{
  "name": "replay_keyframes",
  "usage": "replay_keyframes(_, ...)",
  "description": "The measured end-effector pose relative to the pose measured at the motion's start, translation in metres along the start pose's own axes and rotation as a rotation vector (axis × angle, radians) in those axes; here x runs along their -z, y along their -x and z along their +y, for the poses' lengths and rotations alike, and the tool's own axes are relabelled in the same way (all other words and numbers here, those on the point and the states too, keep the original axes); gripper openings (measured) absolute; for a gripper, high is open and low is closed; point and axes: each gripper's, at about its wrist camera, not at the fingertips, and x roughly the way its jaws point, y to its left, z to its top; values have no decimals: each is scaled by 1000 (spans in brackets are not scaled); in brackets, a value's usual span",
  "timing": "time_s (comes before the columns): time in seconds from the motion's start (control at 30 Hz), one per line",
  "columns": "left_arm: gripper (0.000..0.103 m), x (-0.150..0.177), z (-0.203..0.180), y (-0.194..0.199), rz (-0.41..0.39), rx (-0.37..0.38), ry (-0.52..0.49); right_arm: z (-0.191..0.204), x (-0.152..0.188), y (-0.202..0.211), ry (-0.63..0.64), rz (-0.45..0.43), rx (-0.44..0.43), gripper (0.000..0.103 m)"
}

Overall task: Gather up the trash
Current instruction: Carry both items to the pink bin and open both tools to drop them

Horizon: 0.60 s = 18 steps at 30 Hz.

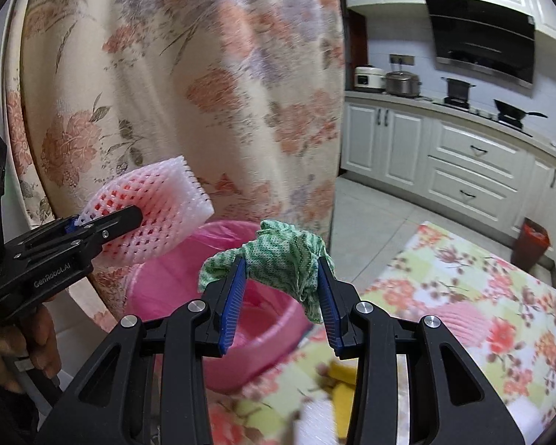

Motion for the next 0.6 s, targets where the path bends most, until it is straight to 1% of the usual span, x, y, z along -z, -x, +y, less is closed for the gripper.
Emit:
replay_keyframes(0.27,42,0,17,-4,12,-28,31,21,-3,-34,31,45,-47,39)
replay_keyframes(0.3,42,0,19,-6,13,-30,35,23,-3,-39,32,51,-53,42)
replay_keyframes(0.33,48,0,20,-7,15,-32,38,25,-3,-42,32,53,-56,45)
replay_keyframes(0.37,54,-1,21,-8,16,-35,42,26,-2,-45,32,54,-59,46)
replay_keyframes(0.4,63,-1,23,-8,17,-37,49,27,-2,-48,34,60,-62,51)
replay_keyframes(0.43,65,0,25,-8,16,-37,57,28,-1,-50,39,64,-62,53)
replay_keyframes(0.47,65,0,26,-9,19,-37,59,28,0,-52,43,66,-61,54)
replay_keyframes(0.53,71,0,27,-12,28,-41,56,29,1,-55,47,72,-62,59)
replay_keyframes(0.6,71,1,27,-12,29,-37,57,29,1,-55,50,74,-56,61)
